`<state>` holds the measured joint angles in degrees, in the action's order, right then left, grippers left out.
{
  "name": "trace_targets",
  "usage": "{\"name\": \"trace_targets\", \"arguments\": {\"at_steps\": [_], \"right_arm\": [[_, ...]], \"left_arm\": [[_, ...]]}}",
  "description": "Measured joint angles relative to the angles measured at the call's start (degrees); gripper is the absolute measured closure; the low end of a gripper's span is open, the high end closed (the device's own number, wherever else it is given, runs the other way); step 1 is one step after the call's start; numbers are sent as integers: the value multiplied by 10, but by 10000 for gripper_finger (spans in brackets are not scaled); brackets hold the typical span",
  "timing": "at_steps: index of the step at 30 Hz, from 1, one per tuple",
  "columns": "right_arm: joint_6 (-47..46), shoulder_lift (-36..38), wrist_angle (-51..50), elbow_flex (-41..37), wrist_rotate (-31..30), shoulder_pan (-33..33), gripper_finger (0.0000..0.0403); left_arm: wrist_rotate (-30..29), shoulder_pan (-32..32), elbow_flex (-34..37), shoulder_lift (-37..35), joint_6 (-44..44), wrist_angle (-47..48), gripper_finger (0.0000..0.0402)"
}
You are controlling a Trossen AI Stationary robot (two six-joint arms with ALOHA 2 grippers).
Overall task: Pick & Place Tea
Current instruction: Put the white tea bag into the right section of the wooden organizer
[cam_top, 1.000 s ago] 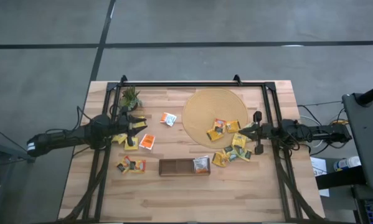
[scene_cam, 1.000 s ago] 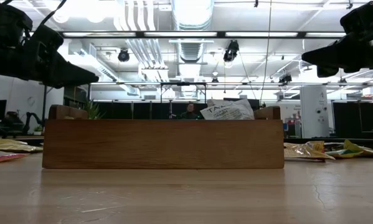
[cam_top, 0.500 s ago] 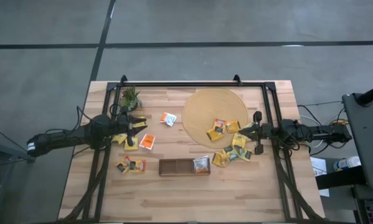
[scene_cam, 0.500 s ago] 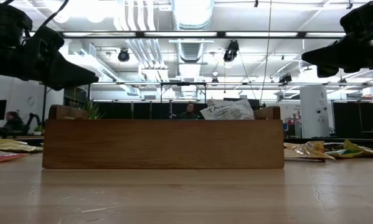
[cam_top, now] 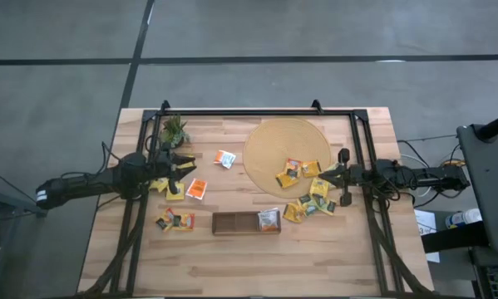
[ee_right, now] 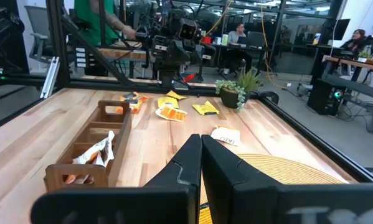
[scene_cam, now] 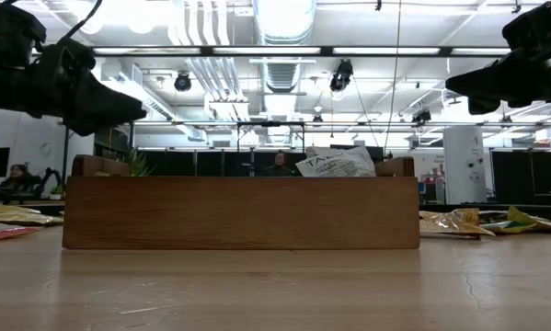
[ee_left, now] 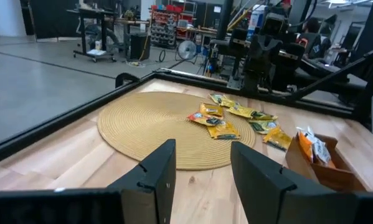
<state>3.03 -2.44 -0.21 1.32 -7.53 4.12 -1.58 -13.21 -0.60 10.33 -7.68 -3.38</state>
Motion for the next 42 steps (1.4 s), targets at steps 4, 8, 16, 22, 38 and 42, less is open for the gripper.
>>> {"name": "trace_targets", "arguments": {"at_steps": [4,8,16,22,38,42], "right_arm": [[0,0,0,0,0,0,394],[0,0,0,0,0,0,394],[0,0,0,0,0,0,394],[0,0,0,0,0,0,394],[0,0,0,0,0,0,394],[0,0,0,0,0,0,394]], "left_arm": [[0,0,0,0,-13,-24,255],[0,0,0,0,-28,-74,255],[-59,0,0,0,-18,-172,255],[-103,0,0,0,-67,-217,255],[17,19,-20,62,-74,-216,255],[25,25,-26,98,-65,-215,255]]}}
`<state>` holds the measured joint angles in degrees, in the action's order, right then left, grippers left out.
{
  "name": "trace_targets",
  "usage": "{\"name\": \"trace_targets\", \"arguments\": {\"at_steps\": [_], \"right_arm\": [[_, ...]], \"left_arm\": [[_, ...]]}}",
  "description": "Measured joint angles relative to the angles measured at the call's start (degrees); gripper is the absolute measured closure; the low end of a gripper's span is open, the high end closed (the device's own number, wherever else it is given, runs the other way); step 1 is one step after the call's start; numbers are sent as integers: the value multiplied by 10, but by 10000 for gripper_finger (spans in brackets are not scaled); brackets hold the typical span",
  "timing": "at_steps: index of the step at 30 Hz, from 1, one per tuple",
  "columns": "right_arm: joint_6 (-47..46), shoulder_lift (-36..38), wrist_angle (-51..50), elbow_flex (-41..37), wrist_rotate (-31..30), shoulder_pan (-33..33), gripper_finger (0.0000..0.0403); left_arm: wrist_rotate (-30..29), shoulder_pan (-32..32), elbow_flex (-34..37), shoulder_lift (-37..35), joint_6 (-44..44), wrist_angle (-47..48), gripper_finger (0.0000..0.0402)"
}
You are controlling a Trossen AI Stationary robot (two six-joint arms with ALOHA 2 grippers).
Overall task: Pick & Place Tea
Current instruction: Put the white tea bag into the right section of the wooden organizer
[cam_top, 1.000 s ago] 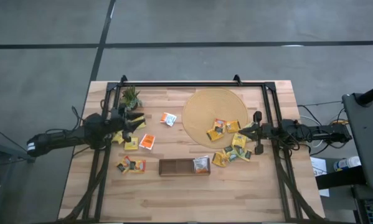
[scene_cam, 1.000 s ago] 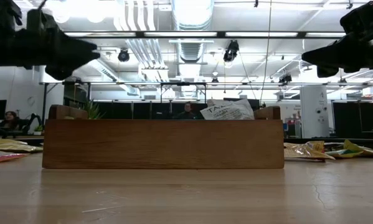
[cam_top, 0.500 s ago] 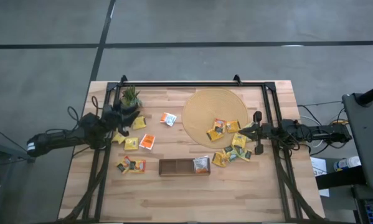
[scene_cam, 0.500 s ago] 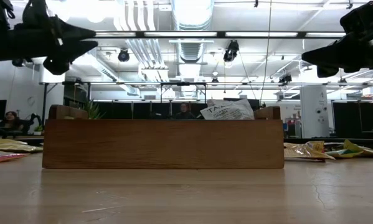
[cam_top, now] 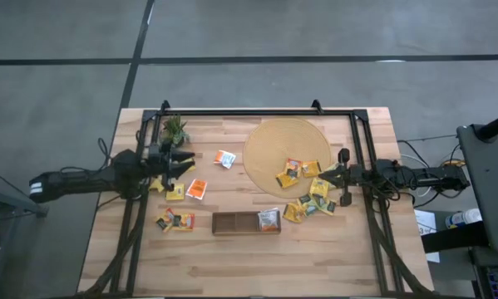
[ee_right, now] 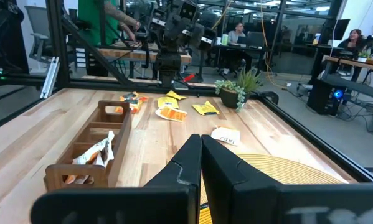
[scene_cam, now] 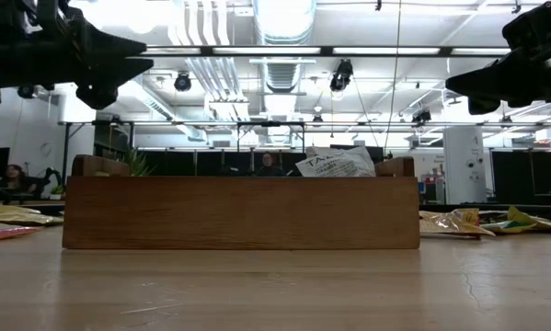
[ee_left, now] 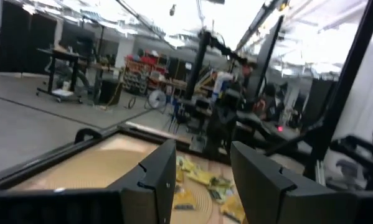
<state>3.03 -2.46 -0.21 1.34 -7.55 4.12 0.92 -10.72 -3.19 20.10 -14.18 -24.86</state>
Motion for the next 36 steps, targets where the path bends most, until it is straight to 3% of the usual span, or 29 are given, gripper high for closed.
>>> {"name": "trace_targets", "arguments": {"at_steps": [10,18,26,36], "right_arm": [[0,0,0,0,0,0,394],[0,0,0,0,0,0,394],[0,-1,0,0,0,0,394],[0,-3,0,0,0,0,394]], "left_arm": [[15,8,-32,145,53,2,255],[-44,12,-98,298,106,33,255],[-187,32,-182,440,141,141,255],[-227,32,-251,577,185,160,255]]}}
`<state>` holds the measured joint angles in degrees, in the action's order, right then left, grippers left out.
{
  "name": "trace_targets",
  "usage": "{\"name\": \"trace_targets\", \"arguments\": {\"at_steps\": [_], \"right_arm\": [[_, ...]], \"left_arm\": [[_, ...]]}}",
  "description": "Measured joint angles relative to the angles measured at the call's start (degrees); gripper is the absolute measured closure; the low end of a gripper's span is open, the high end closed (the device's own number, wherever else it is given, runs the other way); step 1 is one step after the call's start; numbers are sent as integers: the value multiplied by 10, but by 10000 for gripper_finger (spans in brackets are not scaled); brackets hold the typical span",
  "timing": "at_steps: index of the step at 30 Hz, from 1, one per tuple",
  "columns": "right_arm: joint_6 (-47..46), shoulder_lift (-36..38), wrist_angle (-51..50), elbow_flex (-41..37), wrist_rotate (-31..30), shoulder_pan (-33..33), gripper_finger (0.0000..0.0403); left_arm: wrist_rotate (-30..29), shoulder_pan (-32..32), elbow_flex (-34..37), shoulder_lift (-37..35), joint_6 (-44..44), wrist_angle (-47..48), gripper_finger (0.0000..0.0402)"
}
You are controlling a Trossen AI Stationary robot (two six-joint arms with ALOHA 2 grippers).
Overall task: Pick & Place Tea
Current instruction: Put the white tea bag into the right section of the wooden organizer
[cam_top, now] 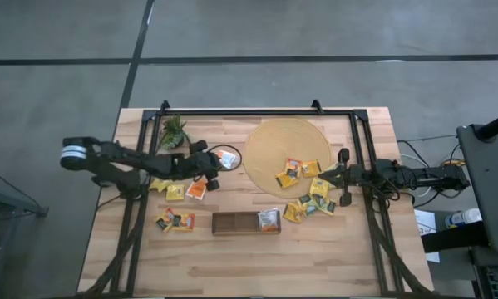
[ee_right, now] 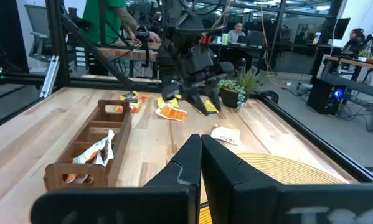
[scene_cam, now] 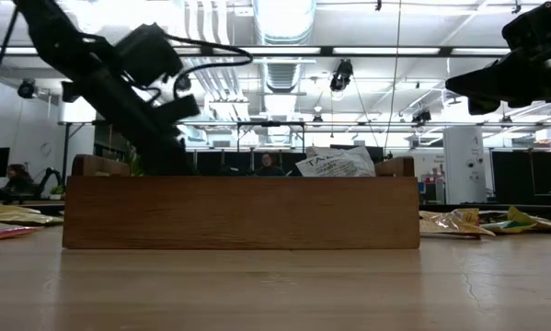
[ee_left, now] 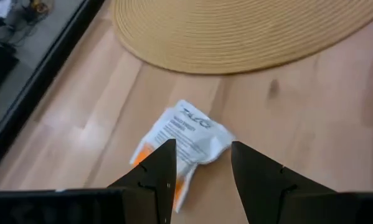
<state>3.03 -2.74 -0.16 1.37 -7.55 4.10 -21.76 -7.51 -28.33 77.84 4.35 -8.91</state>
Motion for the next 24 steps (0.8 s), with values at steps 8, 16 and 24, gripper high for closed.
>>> {"name": "trace_targets", "arguments": {"at_steps": [8,16,24], "right_arm": [[0,0,0,0,0,0,394],[0,0,0,0,0,0,394],[0,0,0,0,0,0,394]], "left_arm": [[-13,0,-25,68,61,-1,255],[-19,0,-33,102,95,0,255],[-43,0,-33,124,118,-9,255]]}}
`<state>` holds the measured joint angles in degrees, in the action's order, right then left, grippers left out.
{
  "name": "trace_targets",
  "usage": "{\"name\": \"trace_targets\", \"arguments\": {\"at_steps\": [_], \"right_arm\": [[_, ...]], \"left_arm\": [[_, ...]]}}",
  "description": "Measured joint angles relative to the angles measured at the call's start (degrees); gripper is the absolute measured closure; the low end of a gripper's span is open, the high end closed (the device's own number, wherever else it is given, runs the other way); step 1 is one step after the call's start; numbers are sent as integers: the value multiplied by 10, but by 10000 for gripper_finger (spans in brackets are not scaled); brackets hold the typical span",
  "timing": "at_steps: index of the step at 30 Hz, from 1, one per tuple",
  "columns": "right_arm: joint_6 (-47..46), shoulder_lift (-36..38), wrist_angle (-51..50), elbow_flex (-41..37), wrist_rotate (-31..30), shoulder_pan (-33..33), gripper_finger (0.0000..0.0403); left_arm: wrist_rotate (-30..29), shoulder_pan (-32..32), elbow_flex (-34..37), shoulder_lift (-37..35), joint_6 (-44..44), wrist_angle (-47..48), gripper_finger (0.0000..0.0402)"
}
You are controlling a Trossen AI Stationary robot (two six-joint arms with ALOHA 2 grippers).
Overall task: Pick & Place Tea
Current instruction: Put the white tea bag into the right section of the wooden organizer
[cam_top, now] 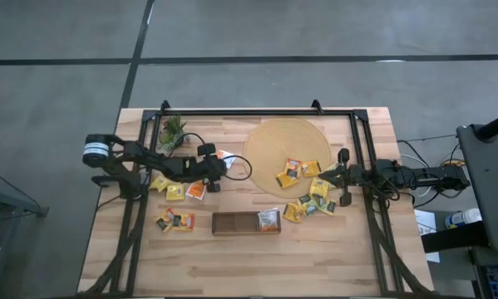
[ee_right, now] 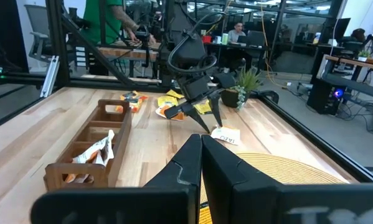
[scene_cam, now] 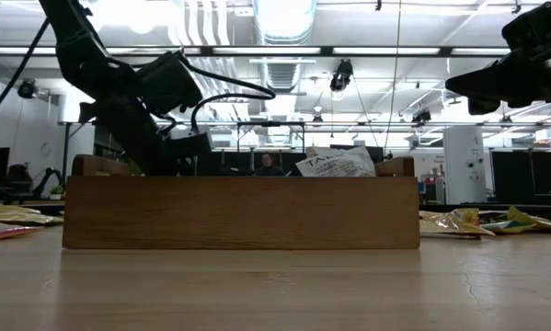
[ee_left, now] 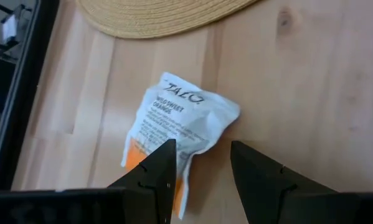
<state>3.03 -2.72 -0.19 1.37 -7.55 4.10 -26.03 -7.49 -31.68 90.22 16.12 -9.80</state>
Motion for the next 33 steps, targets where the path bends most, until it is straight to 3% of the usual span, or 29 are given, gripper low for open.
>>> {"name": "trace_targets", "arguments": {"at_steps": [10,25,29,33], "right_arm": [[0,0,0,0,0,0,394],[0,0,0,0,0,0,394],[0,0,0,0,0,0,394],[0,0,0,0,0,0,394]], "left_arm": [[-15,-1,0,2,1,-26,255],[11,-15,0,40,-18,-73,260],[37,-18,-1,41,-27,-73,297],[48,-19,-1,41,-27,-71,371]]}}
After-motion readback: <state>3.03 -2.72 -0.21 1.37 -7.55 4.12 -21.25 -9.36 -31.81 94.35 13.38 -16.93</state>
